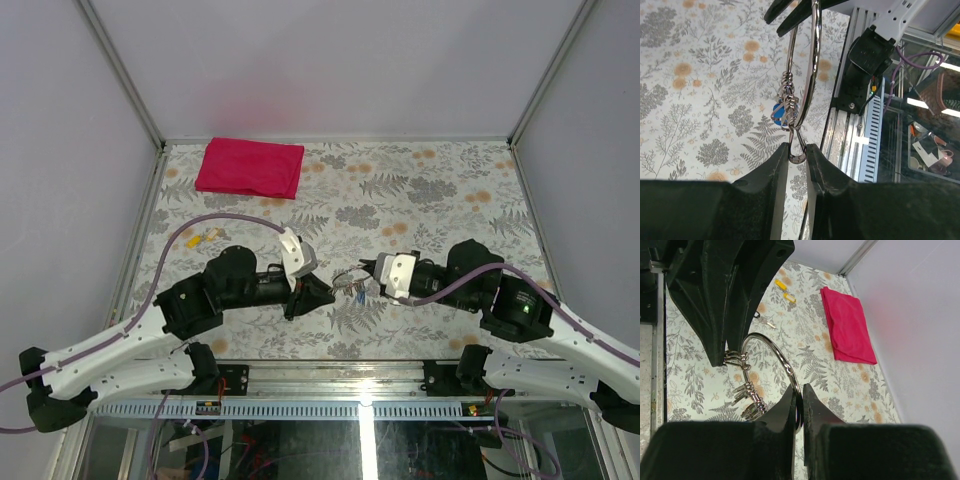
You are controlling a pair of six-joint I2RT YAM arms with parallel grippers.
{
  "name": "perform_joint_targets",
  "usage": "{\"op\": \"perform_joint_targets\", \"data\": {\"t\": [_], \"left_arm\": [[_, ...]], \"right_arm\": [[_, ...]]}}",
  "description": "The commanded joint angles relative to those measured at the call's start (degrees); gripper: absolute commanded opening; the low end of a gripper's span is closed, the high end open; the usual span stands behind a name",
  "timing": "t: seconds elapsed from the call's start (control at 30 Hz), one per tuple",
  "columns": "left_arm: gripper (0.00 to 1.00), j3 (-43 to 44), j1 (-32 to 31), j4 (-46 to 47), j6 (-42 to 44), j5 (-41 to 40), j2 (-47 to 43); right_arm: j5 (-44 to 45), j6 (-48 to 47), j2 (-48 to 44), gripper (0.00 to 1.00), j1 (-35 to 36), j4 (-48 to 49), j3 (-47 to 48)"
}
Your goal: Put the keys on the keyring
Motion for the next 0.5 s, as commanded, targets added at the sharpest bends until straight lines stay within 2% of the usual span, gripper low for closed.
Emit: {"op": "perform_joint_targets", "data": {"t": [0.0,0.33,0.4,0.47], "left_arm": [[0.19,2.6,-0.3,-0.5,0.4,1.7,0.5],[0.26,4.0,-0.2,-0.6,0.7,1.3,2.6],[0.26,4.2,-0.3,-0.6,0.6,1.0,2.8],[0.19,4.3,-0.3,-0.4,0.6,0.7,2.8]], "right_arm": [[0.8,1.7,-0.7,0.06,0.1,3.4,-0.9],[0.5,2.3,-1.3,0.06,0.1,3.9,-2.2],[0.4,2.5,-1.5,0.06,0.2,4.0,-2.4],[0.5,2.6,-1.6,0.06,0.2,3.9,-2.6]]}}
